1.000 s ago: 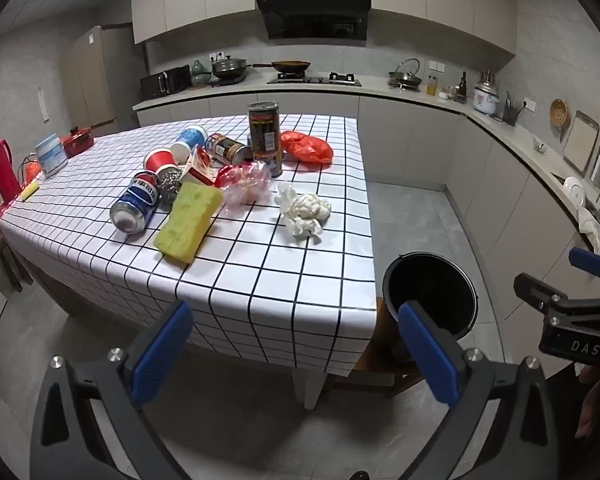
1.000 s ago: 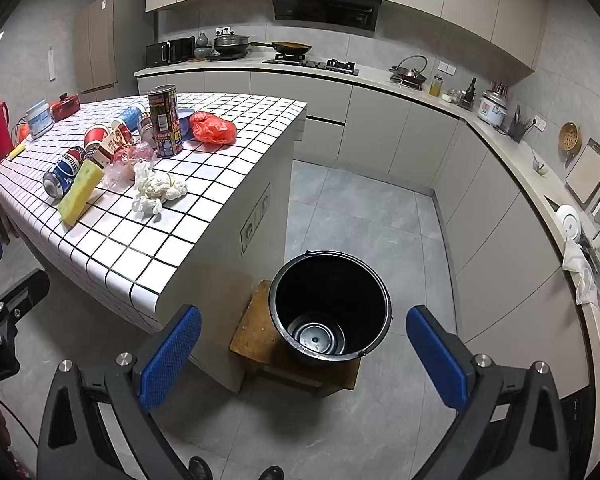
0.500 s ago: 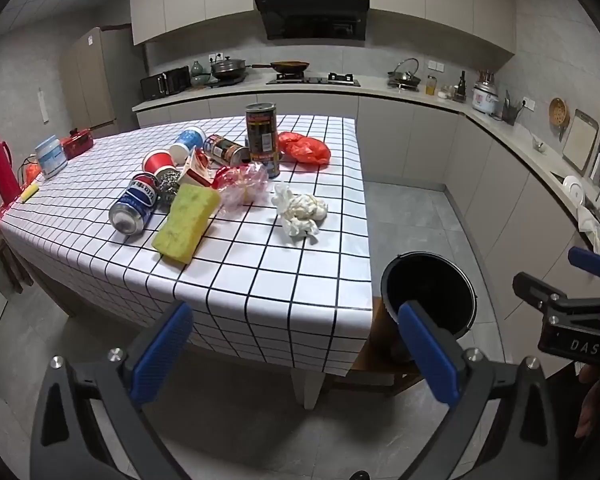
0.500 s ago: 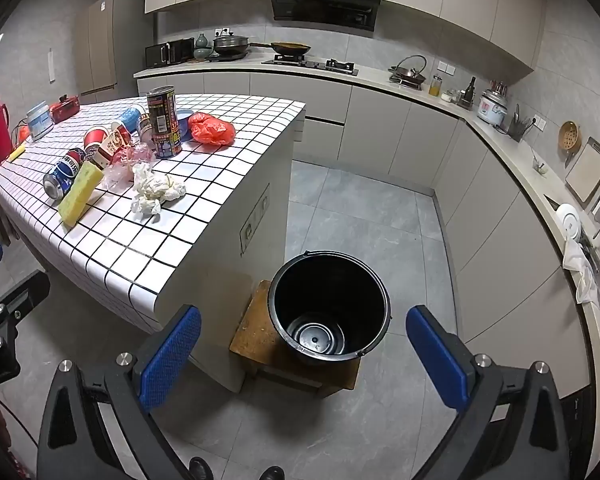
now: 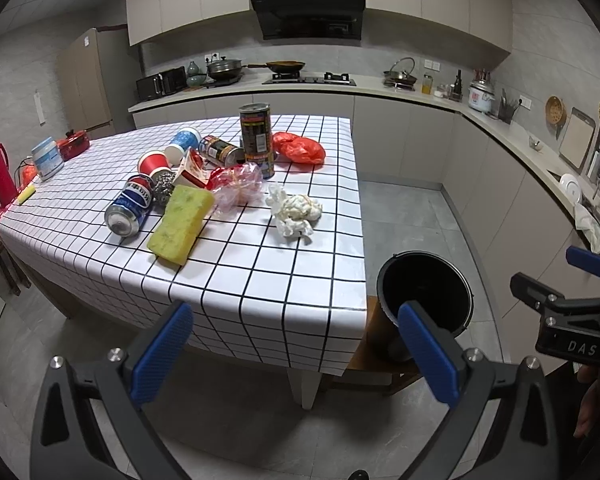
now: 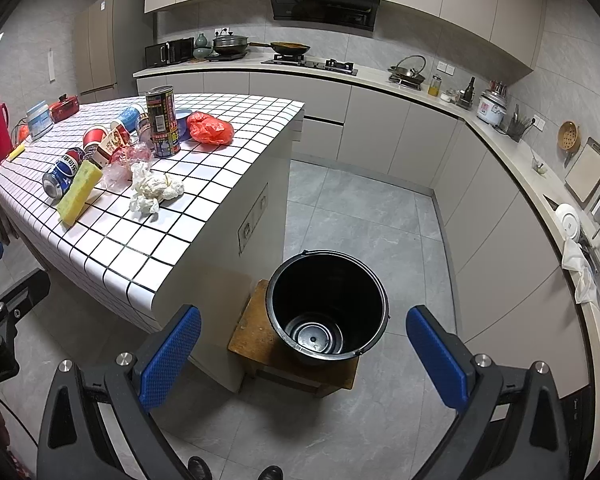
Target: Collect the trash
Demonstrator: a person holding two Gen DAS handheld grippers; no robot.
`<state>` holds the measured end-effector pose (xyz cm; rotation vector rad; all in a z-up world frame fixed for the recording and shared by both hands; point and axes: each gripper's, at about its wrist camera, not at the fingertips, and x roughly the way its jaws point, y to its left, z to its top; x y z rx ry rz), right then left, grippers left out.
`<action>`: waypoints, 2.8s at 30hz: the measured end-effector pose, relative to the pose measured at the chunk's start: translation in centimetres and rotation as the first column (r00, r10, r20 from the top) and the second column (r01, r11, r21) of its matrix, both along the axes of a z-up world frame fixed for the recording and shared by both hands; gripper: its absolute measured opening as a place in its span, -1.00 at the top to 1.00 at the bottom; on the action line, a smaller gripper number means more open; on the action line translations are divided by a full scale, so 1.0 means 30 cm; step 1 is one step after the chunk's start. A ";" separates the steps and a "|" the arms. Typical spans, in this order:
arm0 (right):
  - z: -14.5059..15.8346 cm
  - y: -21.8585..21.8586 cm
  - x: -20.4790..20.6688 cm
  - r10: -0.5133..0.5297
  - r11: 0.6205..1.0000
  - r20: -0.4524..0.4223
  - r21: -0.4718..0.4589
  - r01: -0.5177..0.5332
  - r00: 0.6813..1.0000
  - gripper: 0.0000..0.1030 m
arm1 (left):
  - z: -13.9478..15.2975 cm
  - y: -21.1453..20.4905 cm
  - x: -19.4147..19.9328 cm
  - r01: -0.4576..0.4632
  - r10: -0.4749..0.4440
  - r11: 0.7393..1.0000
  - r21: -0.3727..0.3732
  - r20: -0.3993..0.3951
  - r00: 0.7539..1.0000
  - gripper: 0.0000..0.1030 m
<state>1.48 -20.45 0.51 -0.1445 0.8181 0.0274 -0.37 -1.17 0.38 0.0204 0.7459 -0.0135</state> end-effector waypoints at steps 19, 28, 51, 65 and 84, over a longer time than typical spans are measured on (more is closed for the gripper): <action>0.010 0.001 -0.010 0.002 1.000 0.004 0.000 -0.002 1.000 -1.00 | 0.012 0.005 0.009 0.001 -0.001 1.000 -0.004 0.004 1.000 -1.00; 0.017 0.008 -0.016 0.001 1.000 0.006 -0.006 -0.001 1.000 -1.00 | 0.013 0.007 0.011 0.001 -0.001 1.000 -0.006 0.002 1.000 -1.00; 0.017 0.005 -0.013 0.001 1.000 0.006 -0.005 -0.001 1.000 -1.00 | 0.010 0.010 0.016 0.000 0.000 1.000 -0.007 0.000 1.000 -1.00; 0.018 0.008 -0.007 0.003 1.000 0.007 -0.002 -0.003 1.000 -1.00 | 0.009 0.011 0.018 -0.001 0.001 1.000 -0.004 -0.001 1.000 -1.00; 0.014 0.031 0.103 0.139 0.987 0.037 0.079 -0.141 0.990 -1.00 | -0.037 0.177 0.106 -0.166 0.163 0.985 -0.057 -0.043 0.986 -1.00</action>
